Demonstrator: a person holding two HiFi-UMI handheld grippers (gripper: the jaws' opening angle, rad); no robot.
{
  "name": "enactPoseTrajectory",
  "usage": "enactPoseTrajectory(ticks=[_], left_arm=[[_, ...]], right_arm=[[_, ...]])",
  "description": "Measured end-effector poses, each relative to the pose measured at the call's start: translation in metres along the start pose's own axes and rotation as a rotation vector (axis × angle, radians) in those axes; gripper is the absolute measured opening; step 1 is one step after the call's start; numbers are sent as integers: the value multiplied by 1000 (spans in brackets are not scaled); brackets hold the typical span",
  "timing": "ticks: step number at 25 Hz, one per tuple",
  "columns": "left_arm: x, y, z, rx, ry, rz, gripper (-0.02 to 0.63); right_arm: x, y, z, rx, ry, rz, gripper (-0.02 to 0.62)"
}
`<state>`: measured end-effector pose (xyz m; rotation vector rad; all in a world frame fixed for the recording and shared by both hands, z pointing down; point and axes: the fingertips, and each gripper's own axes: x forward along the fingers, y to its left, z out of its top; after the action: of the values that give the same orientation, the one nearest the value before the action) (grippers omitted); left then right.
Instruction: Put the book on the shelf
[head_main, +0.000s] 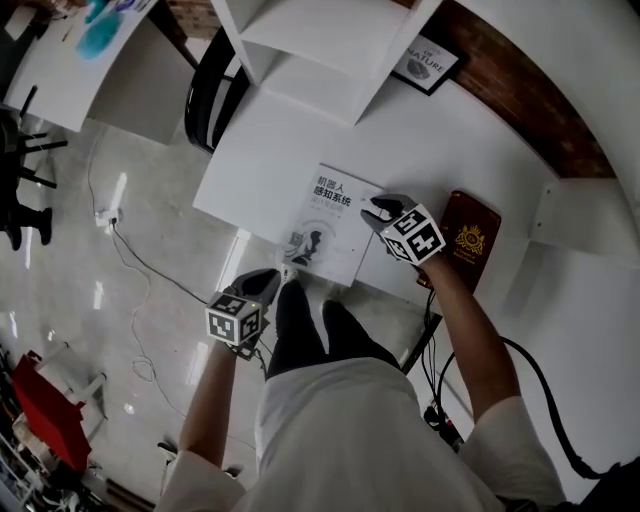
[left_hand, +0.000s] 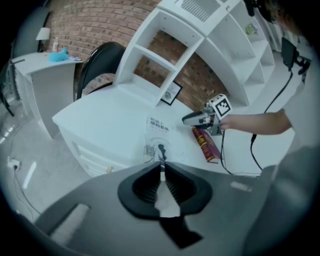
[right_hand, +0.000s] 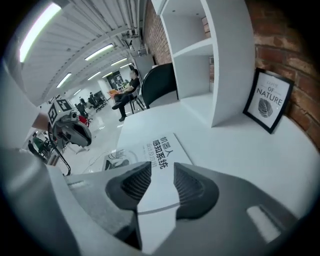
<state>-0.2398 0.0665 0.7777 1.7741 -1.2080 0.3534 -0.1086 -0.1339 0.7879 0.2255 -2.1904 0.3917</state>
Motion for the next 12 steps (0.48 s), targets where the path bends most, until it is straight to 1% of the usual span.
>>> enactPoseTrajectory(ticks=[3, 5, 6, 7, 9, 12], left_arm=[[7, 7, -5, -26, 23, -28, 54], [10, 11, -6, -32, 37, -46, 60], [13, 12, -7, -37, 48, -59, 68], [15, 13, -9, -43, 61, -74, 87], [19, 15, -13, -56, 90, -99, 139], [24, 20, -16, -56, 124, -115, 176]], right_arm=[[22, -15, -2, -18, 64, 32, 201], [37, -23, -7, -23, 109, 57, 258], [43, -26, -9, -22, 129, 70, 304], [49, -28, -11, -19, 145, 81, 328], [57, -30, -13, -17, 166, 104, 363], [67, -28, -16, -43, 195, 129, 380]])
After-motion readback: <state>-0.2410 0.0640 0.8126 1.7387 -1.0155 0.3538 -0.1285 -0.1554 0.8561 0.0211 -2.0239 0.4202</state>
